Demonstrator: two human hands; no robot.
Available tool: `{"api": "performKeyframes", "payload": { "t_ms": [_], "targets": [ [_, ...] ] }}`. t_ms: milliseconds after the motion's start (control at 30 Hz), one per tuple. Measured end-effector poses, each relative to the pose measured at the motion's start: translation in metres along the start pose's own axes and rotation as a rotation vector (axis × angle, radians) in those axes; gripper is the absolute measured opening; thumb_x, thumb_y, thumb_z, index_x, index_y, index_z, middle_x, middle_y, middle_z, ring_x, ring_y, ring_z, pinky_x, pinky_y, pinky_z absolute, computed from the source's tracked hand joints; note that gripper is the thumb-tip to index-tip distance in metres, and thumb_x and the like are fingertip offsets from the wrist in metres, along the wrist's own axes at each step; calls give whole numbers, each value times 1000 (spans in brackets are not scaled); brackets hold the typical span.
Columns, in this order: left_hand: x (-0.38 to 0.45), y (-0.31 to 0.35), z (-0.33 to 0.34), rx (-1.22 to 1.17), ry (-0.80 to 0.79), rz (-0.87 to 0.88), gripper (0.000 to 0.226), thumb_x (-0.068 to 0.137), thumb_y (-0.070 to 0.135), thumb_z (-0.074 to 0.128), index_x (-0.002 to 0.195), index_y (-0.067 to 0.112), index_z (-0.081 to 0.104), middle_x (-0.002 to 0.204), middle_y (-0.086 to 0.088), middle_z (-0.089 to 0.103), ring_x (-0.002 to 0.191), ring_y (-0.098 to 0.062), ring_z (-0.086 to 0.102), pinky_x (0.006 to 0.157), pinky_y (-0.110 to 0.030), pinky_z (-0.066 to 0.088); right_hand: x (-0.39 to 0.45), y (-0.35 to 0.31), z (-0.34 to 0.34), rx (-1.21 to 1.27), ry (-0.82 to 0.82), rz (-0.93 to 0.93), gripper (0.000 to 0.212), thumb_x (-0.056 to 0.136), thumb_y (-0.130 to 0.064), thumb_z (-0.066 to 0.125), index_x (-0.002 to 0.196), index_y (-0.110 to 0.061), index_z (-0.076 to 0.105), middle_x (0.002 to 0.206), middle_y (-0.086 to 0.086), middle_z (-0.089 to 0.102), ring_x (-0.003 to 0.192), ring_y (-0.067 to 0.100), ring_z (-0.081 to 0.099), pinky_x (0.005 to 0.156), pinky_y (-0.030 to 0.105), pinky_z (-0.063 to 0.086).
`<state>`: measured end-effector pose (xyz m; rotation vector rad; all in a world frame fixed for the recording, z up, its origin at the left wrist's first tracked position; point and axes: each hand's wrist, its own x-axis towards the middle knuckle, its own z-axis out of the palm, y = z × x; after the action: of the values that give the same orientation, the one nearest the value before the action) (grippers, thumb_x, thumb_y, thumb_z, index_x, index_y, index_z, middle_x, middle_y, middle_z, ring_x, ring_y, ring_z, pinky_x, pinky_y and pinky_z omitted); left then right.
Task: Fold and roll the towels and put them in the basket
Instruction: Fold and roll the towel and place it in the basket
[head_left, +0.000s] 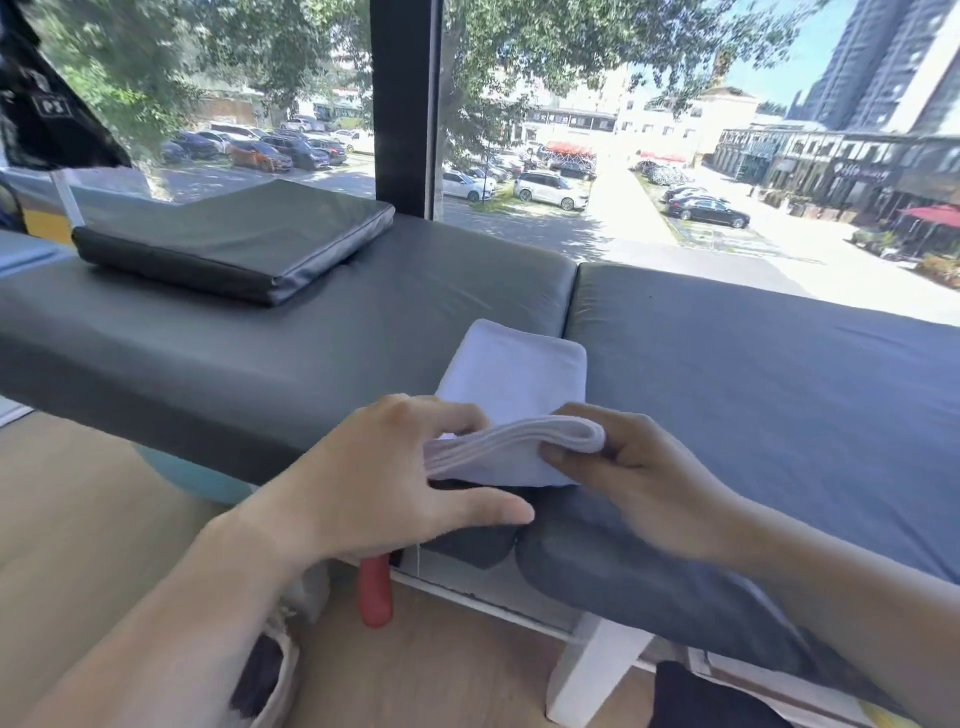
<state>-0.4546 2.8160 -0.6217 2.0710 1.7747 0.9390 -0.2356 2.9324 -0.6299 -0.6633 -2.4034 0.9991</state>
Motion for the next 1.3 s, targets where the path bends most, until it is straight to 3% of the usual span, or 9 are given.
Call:
{"api": "performKeyframes", "payload": {
  "t_ms": [133, 233, 333, 533, 800, 967, 1100, 1233, 1300],
  "targets": [
    [-8, 5, -15, -409, -263, 59, 56, 75, 49, 80, 126, 33, 66, 124, 15, 70, 121, -7, 62, 102, -32, 48, -9, 0, -24, 471, 61, 53, 32, 89, -35, 61, 107, -16, 79, 112, 5, 76, 103, 17, 71, 87, 31, 57],
    [-5, 2, 7, -346, -74, -68, 38, 73, 49, 85, 106, 33, 73, 101, 13, 77, 96, 3, 67, 89, -35, 55, -10, -1, -35, 543, 13, 113, 37, 83, -38, 63, 112, -21, 78, 119, 8, 74, 109, 23, 71, 92, 35, 58],
    [4, -4, 27, -406, 78, -148, 55, 81, 66, 67, 87, 12, 75, 86, -7, 76, 71, -5, 57, 71, -44, 53, -3, 0, -37, 502, 32, 183, 39, 84, -40, 63, 112, -17, 78, 115, 6, 76, 106, 21, 72, 88, 35, 59],
    [32, -13, 32, -354, 288, -224, 48, 95, 50, 63, 73, 7, 64, 65, -3, 64, 60, -10, 50, 55, -27, 37, 36, 8, -33, 418, 142, 258, 33, 100, -36, 56, 112, -11, 73, 108, 8, 77, 98, 19, 73, 81, 32, 59],
    [64, -50, 23, -194, 386, -408, 15, 86, 38, 71, 98, 32, 63, 71, 8, 74, 68, -19, 71, 67, -44, 60, 84, 33, -24, 237, 143, 445, 29, 103, -42, 53, 108, -21, 73, 113, 10, 75, 112, 32, 68, 101, 58, 50],
    [69, -55, 19, -25, 352, -470, 22, 84, 43, 73, 102, 37, 60, 77, 14, 70, 83, -17, 68, 81, -40, 55, 103, 36, -26, -56, 100, 505, 37, 97, -50, 57, 109, -16, 67, 103, 4, 70, 92, 24, 64, 77, 34, 48],
    [71, -57, 18, 12, 308, -485, 43, 85, 48, 71, 124, 37, 56, 93, 21, 64, 106, -17, 62, 93, -40, 50, 102, 36, -26, -668, 156, 535, 57, 92, -70, 44, 131, -28, 51, 124, 4, 63, 112, 30, 59, 82, 39, 42],
    [76, -65, 16, -85, 263, -486, 61, 83, 48, 72, 138, 32, 52, 97, 28, 58, 120, -19, 55, 105, -43, 45, 107, 41, -31, -616, 29, 609, 61, 90, -74, 43, 120, -24, 60, 124, 1, 65, 107, 26, 60, 88, 39, 48],
    [78, -65, 13, -100, 250, -472, 57, 81, 47, 71, 134, 37, 54, 100, 29, 60, 118, -15, 56, 104, -43, 46, 111, 38, -40, -460, -15, 623, 56, 88, -66, 57, 107, -14, 66, 103, 4, 68, 84, 27, 62, 71, 34, 49]
  ]
}}
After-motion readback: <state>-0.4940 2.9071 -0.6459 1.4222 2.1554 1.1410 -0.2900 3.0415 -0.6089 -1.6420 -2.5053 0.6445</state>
